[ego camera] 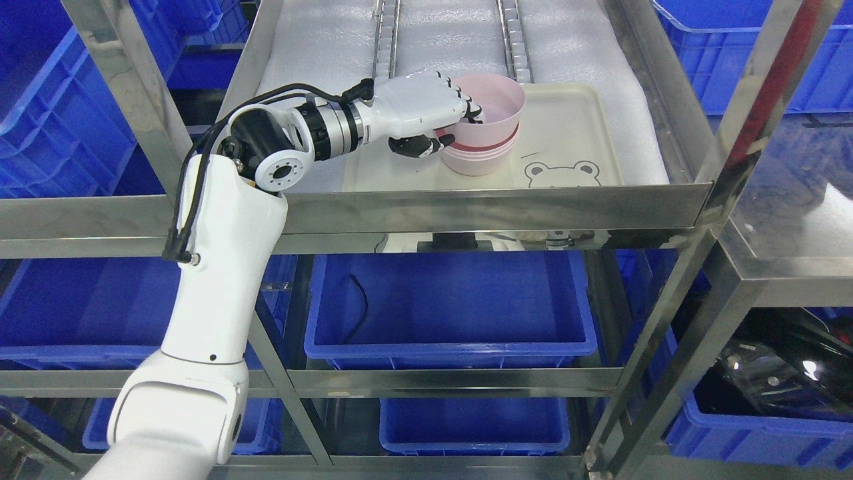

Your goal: Stack pink IKEA bowl on shelf middle layer

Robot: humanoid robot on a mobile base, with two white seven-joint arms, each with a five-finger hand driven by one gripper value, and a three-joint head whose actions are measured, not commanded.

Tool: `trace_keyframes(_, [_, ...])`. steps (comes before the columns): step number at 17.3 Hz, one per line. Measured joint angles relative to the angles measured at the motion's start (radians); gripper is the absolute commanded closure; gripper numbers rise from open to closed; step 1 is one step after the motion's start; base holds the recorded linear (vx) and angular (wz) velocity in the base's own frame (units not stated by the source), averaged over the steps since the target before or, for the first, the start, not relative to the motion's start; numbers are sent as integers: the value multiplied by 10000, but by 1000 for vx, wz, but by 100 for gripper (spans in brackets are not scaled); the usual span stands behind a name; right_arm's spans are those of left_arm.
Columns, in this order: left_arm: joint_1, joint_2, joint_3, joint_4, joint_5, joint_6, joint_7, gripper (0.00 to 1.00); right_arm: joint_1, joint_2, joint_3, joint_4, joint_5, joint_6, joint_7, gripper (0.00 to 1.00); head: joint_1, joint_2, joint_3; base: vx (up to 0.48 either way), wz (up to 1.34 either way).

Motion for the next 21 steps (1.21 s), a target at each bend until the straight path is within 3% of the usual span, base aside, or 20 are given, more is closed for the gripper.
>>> trace_keyframes(2, [-18,-62,296,-69,31,-9,0,15,0,0,0,0,0,0,0,0,0,0,0,0,0])
trace_keyframes(5, [-128,-353,990,-209,771,278,-75,14,0,0,0,0,0,0,-1,0,0,0,0,0,0])
trace_keyframes(10, [-241,-651,1458,-358,4341,1849,330,15,0,0,0,0,0,0,-1,0,0,0,0,0,0])
trace_keyframes(14, [331,-799,908,-694,7480,2528,893,11,0,0,0,0,0,0,0,0,0,0,0,0,0])
trace_keyframes(18, [1655,-904,-62,-1311,9439,2757,1159,11,0,0,0,0,0,0,-1,0,0,0,0,0,0])
trace_keyframes(21, [3106,-964,-861,-1770,10216,1963,1062,11,0,0,0,0,0,0,-1,0,0,0,0,0,0])
